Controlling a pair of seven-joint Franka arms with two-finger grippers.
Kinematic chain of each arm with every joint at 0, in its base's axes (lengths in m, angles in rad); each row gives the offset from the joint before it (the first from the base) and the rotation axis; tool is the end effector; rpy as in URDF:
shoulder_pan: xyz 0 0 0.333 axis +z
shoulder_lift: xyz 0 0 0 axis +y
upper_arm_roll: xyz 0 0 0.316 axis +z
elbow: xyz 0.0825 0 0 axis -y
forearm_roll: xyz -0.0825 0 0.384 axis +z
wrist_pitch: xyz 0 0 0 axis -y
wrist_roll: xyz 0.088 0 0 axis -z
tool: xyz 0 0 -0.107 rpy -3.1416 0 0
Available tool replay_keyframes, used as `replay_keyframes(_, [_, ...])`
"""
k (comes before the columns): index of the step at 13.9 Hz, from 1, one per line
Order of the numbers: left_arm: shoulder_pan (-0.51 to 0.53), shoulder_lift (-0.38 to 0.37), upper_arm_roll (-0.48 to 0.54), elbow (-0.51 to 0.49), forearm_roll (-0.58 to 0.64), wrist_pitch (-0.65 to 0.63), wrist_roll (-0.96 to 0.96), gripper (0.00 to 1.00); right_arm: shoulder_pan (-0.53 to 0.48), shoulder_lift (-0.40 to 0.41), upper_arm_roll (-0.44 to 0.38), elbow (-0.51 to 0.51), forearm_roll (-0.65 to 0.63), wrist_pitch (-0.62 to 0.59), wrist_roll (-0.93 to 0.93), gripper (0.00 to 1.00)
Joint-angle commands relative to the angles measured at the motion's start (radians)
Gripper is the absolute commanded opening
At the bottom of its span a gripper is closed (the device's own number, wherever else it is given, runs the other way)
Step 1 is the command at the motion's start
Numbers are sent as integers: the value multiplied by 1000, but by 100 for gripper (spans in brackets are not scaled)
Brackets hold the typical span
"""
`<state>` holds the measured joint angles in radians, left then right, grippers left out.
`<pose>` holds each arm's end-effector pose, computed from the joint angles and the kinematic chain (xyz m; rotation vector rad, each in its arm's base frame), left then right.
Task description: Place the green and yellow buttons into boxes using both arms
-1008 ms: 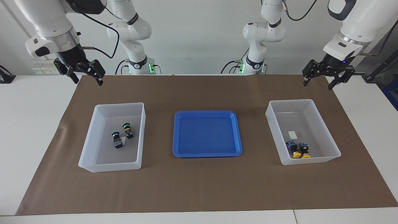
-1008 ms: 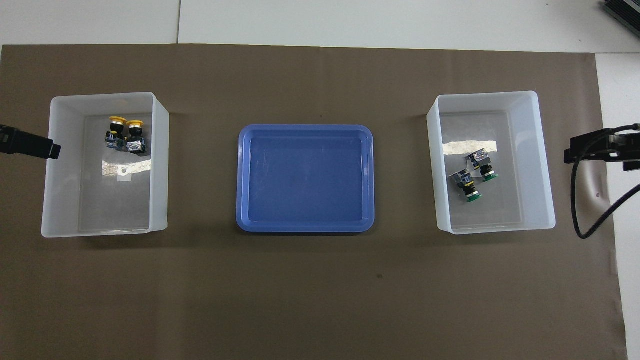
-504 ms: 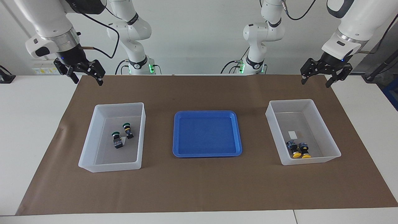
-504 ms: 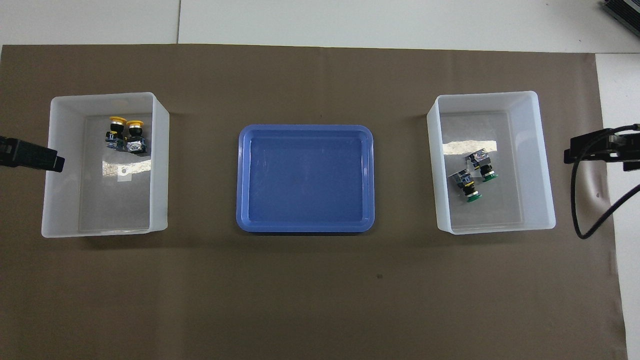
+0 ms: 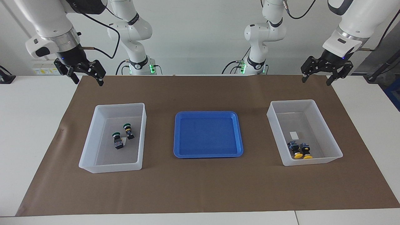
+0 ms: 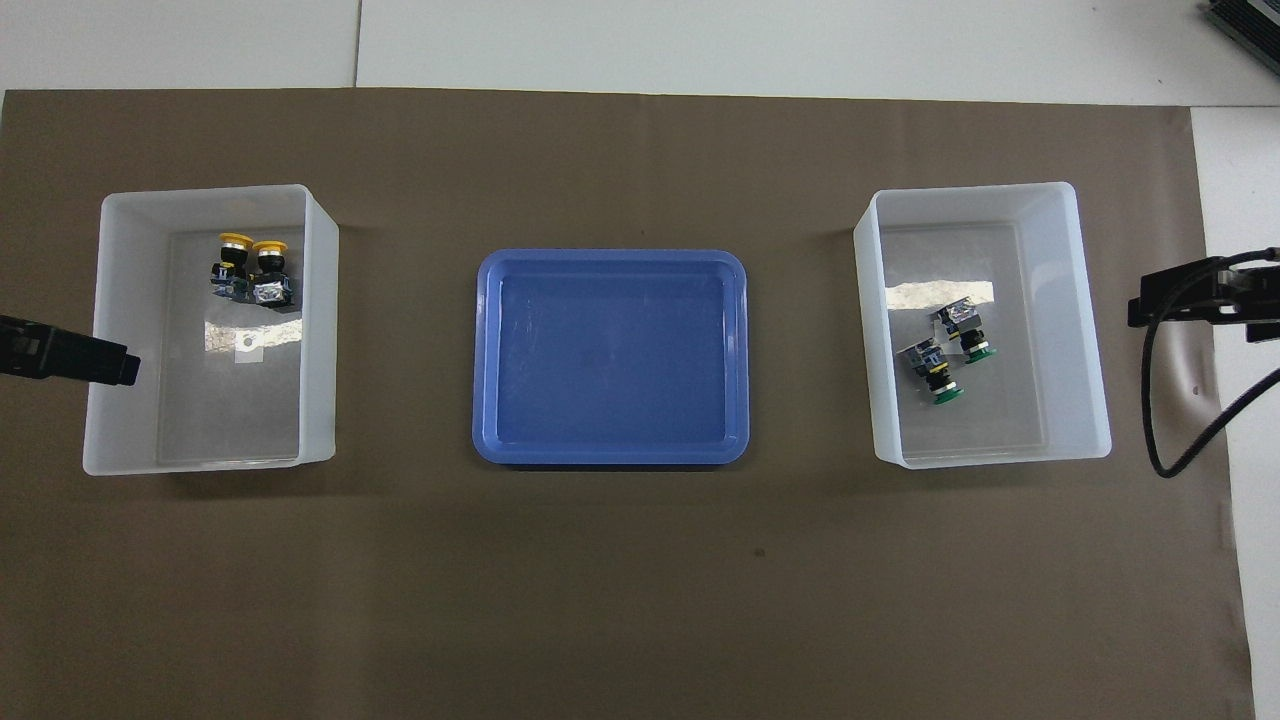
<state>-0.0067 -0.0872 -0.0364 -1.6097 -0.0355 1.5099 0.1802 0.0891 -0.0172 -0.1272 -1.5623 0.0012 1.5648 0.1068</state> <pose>0.5202 -0.0273 0.6479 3.0888 -0.3491 -0.0162 0.5485 -0.0214 0.6374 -3.1292 0.2271 -0.0305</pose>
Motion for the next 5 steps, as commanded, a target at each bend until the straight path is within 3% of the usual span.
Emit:
replay_keyframes(1, [-3,-16,4,-32,25,29,-10,100,3,-13,-3,-8,0,-14,-25,100])
replay_keyframes(5, [2,-19,4,-39,26,29,-8,100,3,-13,-3,-8,0,-14,-27,100])
